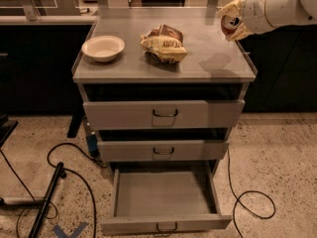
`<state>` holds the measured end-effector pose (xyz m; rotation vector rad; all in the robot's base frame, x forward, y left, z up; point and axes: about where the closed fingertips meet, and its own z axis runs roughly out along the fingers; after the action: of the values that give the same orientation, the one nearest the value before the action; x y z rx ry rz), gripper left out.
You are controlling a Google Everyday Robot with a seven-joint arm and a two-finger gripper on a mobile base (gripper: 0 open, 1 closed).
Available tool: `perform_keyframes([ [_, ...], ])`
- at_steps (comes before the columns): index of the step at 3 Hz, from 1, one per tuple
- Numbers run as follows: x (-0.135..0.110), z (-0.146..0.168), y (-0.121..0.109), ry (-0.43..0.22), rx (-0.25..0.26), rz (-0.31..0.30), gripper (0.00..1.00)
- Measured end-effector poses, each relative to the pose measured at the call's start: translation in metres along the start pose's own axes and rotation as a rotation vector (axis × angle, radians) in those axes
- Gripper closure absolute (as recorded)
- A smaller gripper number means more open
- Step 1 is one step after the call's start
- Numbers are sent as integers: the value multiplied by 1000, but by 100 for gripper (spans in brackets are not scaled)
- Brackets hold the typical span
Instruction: Pick coke can from bottom drawer and place on counter
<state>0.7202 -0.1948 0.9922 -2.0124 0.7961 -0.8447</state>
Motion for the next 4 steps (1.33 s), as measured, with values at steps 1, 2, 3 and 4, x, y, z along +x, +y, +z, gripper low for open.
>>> perform_keyframes([
  [1, 4, 5, 1, -43, -7, 6, 100],
  [2, -13, 76, 38, -246, -51, 13, 100],
  [3, -63, 163, 78, -482, -123, 51, 100],
  [4, -69, 170, 80, -510, -132, 56, 81],
])
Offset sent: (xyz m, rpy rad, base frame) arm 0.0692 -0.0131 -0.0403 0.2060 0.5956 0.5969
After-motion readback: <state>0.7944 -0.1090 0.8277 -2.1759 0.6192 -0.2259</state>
